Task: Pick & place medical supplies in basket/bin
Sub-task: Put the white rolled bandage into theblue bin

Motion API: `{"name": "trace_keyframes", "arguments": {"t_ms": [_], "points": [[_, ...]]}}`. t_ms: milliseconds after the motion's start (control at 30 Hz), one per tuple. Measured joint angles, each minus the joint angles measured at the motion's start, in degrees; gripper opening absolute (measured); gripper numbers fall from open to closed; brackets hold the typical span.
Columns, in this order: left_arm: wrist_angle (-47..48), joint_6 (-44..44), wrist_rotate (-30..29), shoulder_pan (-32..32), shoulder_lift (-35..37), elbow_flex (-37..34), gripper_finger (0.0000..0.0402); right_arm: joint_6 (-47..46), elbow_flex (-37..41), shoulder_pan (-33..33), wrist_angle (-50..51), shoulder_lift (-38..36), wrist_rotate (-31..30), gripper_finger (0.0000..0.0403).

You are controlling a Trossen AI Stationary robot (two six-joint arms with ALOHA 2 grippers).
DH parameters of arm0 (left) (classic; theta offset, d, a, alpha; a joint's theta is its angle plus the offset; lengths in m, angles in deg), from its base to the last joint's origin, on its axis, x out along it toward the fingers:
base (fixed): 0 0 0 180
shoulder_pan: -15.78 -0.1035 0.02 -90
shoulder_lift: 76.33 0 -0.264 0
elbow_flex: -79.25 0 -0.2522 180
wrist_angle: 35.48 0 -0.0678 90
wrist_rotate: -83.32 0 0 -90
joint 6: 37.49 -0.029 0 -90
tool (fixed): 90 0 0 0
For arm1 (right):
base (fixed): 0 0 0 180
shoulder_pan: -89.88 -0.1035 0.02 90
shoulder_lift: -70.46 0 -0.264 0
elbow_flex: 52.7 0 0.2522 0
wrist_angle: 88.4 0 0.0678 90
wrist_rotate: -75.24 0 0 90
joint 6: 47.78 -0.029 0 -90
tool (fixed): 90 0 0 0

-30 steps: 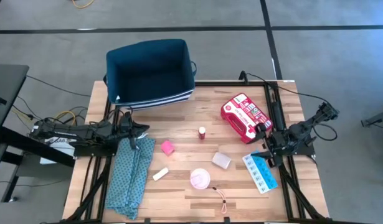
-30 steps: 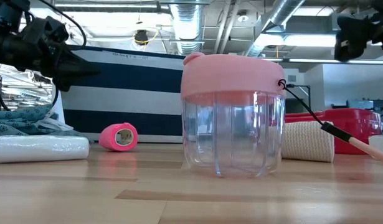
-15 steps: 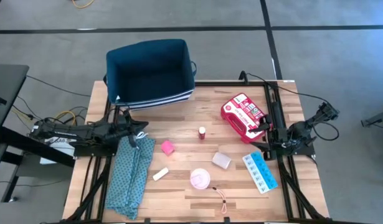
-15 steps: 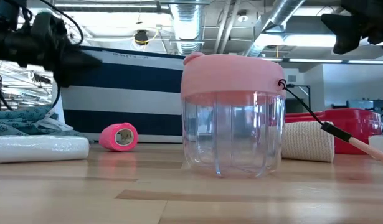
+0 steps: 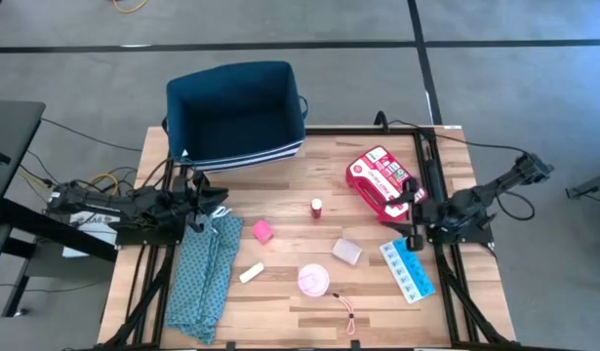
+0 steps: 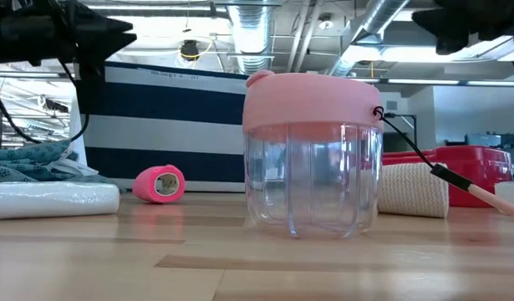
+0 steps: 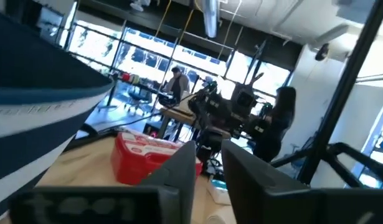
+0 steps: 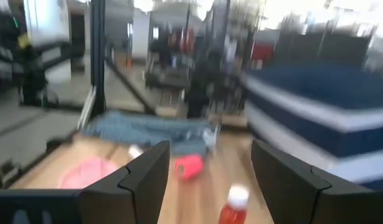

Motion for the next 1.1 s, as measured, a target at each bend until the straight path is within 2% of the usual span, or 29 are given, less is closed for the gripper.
{"name": "trace_keyframes", "arguments": {"t_ms": [167, 333, 500, 667, 767, 967, 1100], "points": [[0.3, -2.3, 0.4, 1.7, -3.8, 3.8, 0.0105, -11.8, -5.2, 0.3, 4.1, 12.1, 0.0, 0.0221], [1.0, -5.5, 2.3, 5.2, -8.7, 6.1, 0.0109, -19.9, -11.3, 0.5, 10.3, 22.1, 0.0, 0.0221], [0.8, -10.5, -4.2, 7.7, -12.9, 8.8, 0.011, -27.6, -16.3, 2.0, 19.0, 32.7, 2.9, 0.0221], [0.7, -16.4, -5.9, 7.9, -15.5, 13.6, 0.011, -34.7, -16.6, 3.3, 17.8, 41.8, 5.5, 0.0221], [0.8, -18.0, -5.9, 7.9, -17.2, 16.2, 0.0114, -35.9, -16.6, 3.2, 16.4, 45.5, 7.7, 0.0221], [0.8, -21.1, -6.1, 7.9, -21.5, 20.4, 0.0135, -42.0, -16.6, 3.2, 15.9, 48.8, 7.7, 0.0221], [0.8, -21.7, -8.4, 7.9, -25.1, 22.4, 0.0147, -41.9, -16.7, 3.6, 15.4, 51.3, 9.1, 0.0221]]}}
